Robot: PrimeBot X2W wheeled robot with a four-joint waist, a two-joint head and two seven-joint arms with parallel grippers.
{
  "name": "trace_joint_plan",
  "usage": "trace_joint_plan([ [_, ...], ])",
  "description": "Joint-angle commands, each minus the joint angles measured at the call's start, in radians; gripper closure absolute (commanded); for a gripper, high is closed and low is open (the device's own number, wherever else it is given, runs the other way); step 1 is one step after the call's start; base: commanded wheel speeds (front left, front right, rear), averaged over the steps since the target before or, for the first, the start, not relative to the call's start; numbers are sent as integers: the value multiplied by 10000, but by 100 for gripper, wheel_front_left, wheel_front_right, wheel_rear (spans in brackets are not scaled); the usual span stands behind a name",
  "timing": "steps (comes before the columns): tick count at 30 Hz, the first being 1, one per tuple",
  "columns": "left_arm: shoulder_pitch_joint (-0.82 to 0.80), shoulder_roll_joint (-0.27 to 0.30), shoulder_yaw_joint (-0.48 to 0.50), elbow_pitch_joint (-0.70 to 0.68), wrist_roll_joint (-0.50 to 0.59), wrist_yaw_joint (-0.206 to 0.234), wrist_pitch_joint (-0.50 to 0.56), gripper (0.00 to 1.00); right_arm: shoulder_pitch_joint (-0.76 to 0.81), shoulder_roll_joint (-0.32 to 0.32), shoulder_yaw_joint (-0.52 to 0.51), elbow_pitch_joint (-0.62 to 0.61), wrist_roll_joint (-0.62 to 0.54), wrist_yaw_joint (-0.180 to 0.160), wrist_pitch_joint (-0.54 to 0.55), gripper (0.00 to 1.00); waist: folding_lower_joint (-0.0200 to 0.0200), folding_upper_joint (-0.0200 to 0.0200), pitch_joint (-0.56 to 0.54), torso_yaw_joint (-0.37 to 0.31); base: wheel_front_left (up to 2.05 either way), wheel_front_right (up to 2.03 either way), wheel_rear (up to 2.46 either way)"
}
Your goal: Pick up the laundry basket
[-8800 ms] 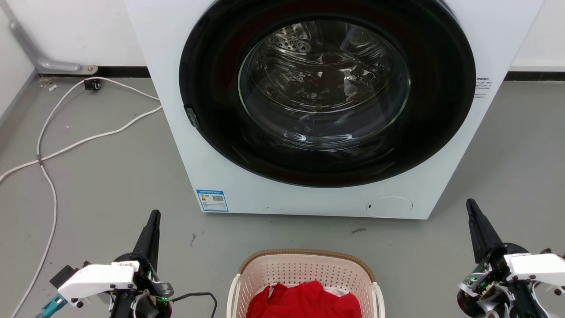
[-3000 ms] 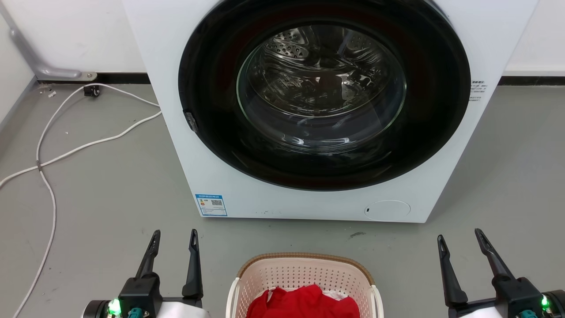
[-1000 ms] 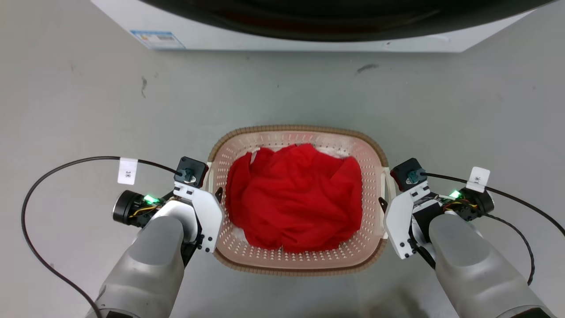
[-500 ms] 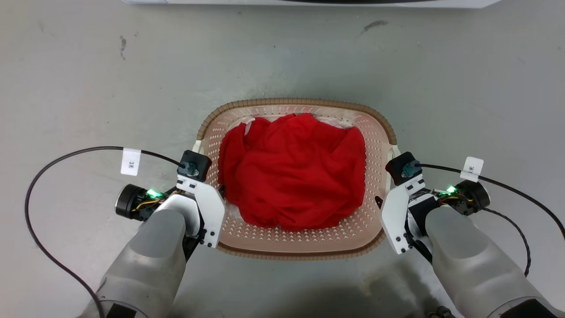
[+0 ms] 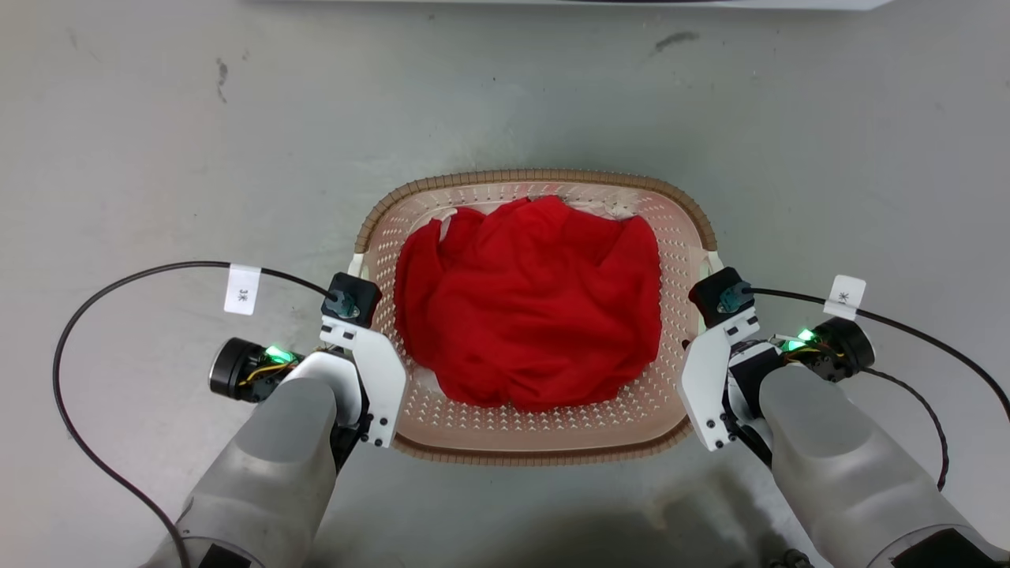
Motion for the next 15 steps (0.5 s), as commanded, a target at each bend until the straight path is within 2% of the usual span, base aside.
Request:
trace_joint_plan([
  [1, 54, -9, -113, -21, -50, -16, 35, 100, 28, -4, 111, 6, -18, -10, -39, 100, 0, 0, -143, 43, 0, 0, 0],
  [6, 413, -85, -412, -18, -470, -23, 145, 100, 234, -4, 372, 48, 153, -10, 32, 100, 0, 0, -825, 113, 0, 0, 0],
  [15, 1207, -307, -1023, -178, -1417, -28, 830, 100, 853, 18, 977, 72, 733, -9, 415, 100, 0, 0, -2669, 255, 0, 0, 0],
])
